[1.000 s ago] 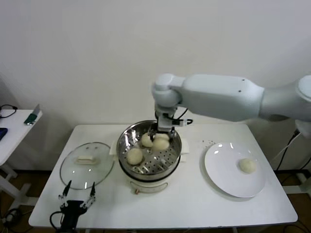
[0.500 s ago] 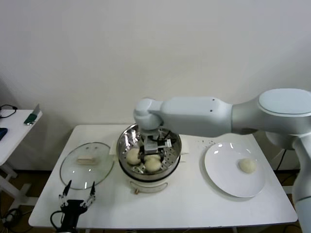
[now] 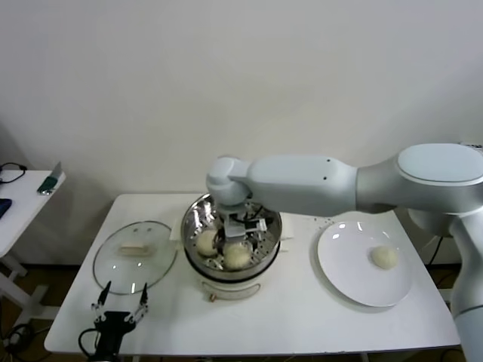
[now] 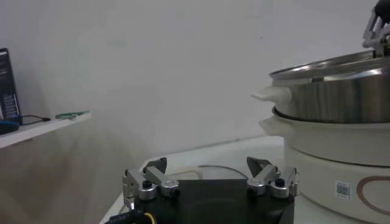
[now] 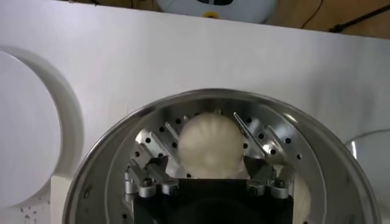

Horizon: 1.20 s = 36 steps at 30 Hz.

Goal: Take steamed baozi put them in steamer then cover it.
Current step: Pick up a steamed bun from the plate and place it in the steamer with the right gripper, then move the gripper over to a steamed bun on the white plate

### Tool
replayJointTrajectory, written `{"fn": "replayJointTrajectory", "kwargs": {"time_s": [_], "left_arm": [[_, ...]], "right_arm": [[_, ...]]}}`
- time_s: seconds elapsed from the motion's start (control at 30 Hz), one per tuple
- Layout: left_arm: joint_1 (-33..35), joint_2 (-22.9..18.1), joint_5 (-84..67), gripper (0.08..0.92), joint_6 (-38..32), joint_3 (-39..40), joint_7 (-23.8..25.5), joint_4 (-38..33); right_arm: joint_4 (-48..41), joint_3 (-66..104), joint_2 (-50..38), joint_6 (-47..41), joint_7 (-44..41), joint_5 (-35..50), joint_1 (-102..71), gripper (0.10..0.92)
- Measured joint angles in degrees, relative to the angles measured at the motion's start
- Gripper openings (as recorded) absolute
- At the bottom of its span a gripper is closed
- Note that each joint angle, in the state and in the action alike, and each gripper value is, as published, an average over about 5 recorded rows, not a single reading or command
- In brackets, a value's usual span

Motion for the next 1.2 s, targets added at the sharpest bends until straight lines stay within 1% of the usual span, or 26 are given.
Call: {"fn": "replayJointTrajectory", "kwargs": {"time_s": [0.17, 0.27, 0.47, 0.63, 0.73, 0.87, 1.0, 1.2], "left_arm": [[-0.08, 0.16, 0.03, 0.823, 0.13, 0.01, 0.0, -0.23], [0.04, 0.46, -0.01, 0.823, 0.13, -0.06, 0.0, -0.42], [0.44, 1.18, -0.33, 0.823, -0.06, -0.12, 0.01, -0.45], [0.64, 1.59, -0.57, 0.823, -0.23, -0.09, 0.02, -0.5], [0.73, 1.68, -0.61, 0.823, -0.22, -0.08, 0.03, -0.71], [0.81, 1.69, -0.94, 0.823, -0.34, 0.0, 0.13, -1.21], [0.79, 1.7, -1.58, 0.823, -0.81, 0.1, 0.14, -1.66], [0.29, 1.66, -2.25, 0.823, -1.26, 0.33, -0.5, -2.21]], "right_arm": [[0.35, 0.34, -2.46, -1.41, 2.16, 0.55, 1.96, 0.823], [0.94, -0.51, -5.27, -4.15, 4.9, 2.22, 3.94, 0.823], [2.82, -3.84, -13.46, -14.39, 9.41, 9.13, 8.69, 0.823], [4.13, -5.6, -21.76, -24.15, 11.21, 15.84, 10.45, 0.823], [4.27, -5.82, -27.17, -28.62, 11.68, 17.9, 9.98, 0.823], [3.67, -3.9, -34.19, -32.81, 11.79, 17.85, 6.25, 0.823], [2.28, 1.49, -40.45, -35.38, 11.39, 15.62, -1.0, 0.823], [-1.02, 12.06, -45.99, -36.95, 10.03, 10.45, -13.7, 0.823]]}}
